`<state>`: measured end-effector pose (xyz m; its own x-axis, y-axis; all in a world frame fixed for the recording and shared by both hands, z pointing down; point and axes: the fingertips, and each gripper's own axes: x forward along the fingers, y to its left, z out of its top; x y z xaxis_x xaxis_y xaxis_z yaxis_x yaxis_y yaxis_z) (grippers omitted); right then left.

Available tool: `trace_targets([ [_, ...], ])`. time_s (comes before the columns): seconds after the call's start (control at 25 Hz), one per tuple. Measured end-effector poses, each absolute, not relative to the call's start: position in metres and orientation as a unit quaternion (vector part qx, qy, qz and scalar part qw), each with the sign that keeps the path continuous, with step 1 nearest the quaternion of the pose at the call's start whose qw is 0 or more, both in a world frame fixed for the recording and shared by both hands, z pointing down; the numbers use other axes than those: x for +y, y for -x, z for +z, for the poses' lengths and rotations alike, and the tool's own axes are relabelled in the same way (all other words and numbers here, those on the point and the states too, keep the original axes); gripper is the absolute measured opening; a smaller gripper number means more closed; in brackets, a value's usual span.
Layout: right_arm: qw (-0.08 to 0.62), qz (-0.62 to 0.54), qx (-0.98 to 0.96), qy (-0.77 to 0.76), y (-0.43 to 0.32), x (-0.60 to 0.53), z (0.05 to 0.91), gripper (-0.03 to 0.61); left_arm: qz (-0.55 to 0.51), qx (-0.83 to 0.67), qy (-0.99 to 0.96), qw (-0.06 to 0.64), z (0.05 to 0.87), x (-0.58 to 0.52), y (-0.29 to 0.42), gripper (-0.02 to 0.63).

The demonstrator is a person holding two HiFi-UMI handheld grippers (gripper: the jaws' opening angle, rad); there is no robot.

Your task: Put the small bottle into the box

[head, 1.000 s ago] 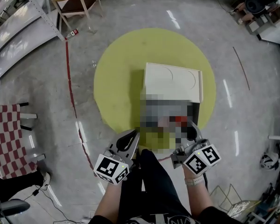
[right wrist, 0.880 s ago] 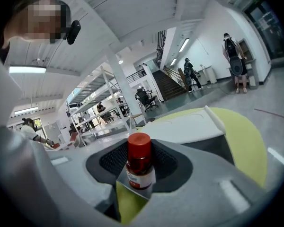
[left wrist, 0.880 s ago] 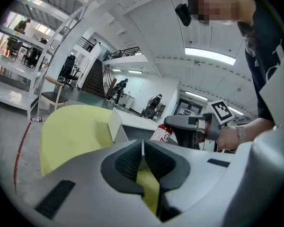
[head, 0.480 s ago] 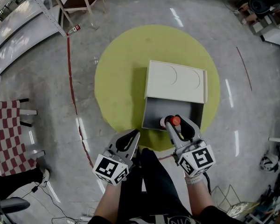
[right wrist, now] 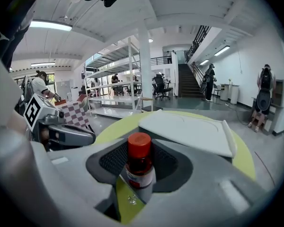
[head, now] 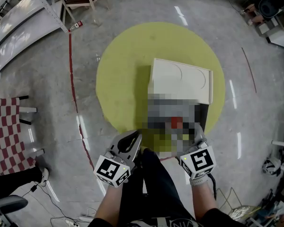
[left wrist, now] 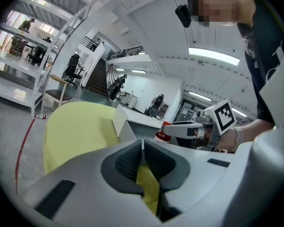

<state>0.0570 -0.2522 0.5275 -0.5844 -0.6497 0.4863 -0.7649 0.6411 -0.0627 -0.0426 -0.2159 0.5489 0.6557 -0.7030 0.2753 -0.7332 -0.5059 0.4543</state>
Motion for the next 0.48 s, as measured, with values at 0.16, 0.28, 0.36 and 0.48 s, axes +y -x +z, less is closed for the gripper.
trace_targets([
  [0.16,0.226,0.136,-0.879,-0.397,-0.0544,-0.2527,0.5304,0.147,0.027,-0.416,-0.866,0.278,0.5493,-0.2174,0.0436,0.023],
  [0.28,0.246,0.125,-0.879,-0.388,-0.0512,-0.2510,0.5338,0.147,0.026,-0.418,-0.864,0.280,0.5511,-0.2169,0.0439,0.023],
  [0.36,0.259,0.117,-0.879,-0.384,-0.0502,-0.2498,0.5350,0.148,0.025,-0.419,-0.863,0.281,0.5517,-0.2158,0.0438,0.023],
  [0.48,0.253,0.121,-0.878,-0.387,-0.0497,-0.2506,0.5348,0.148,0.023,-0.421,-0.861,0.283,0.5535,-0.2147,0.0450,0.023],
])
